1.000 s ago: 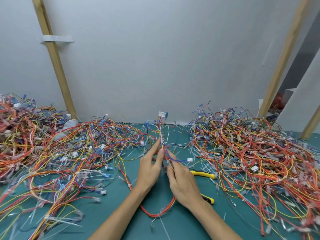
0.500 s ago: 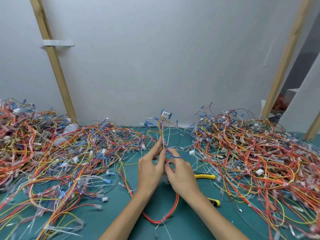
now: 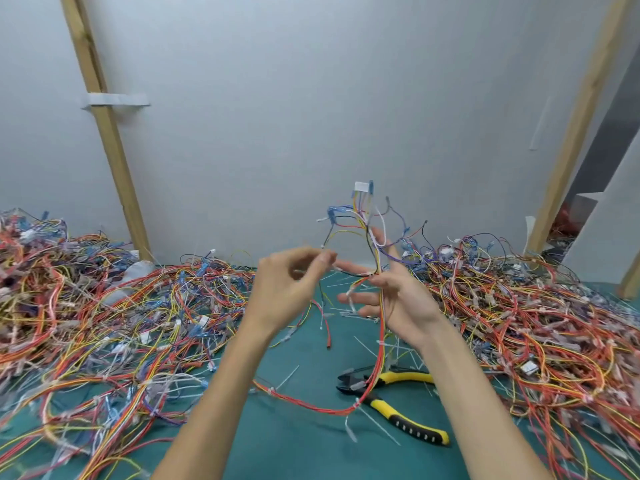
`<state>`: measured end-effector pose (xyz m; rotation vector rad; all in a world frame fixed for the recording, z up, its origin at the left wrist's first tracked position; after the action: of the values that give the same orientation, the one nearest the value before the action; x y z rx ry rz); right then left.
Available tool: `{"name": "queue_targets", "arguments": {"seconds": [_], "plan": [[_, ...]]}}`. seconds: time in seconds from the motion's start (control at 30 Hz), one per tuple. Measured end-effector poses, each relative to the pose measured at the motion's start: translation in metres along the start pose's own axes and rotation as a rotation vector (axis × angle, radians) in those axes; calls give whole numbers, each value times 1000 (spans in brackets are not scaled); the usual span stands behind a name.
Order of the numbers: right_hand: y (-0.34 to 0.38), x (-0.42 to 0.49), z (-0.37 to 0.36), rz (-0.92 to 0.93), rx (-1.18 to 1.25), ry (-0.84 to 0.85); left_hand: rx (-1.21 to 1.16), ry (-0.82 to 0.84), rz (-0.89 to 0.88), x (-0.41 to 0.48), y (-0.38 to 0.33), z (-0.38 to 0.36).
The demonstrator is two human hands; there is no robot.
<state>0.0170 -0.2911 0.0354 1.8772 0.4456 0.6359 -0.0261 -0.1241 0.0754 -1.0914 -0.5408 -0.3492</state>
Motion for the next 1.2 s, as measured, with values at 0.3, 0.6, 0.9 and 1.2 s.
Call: {"name": "queue_targets", "arguments": {"seconds": [0.3,0.6,0.9,1.2], "plan": [[2,-6,6,-41,8,212,-167,39,210,17,43,15],[-5,-12,19,-92,-55,49,-868,419,521,4,49,-10],[-2,-18,23,-122,-72,-99,-871,435,539,2,44,-4],[-1,-22,29,-82,-412,-206,-691,444,433,-1,42,-2]]}}
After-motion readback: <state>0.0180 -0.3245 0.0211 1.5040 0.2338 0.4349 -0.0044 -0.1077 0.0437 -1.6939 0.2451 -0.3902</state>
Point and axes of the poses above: each hand's wrist, its own x-axis towards the middle knuckle, its own z-axis out of the back of the hand, y = z × x, the point moved 5 cm from there along x, towards the middle knuckle, and after that the axes turned 4 degrees about y, right-handed, at the moved point
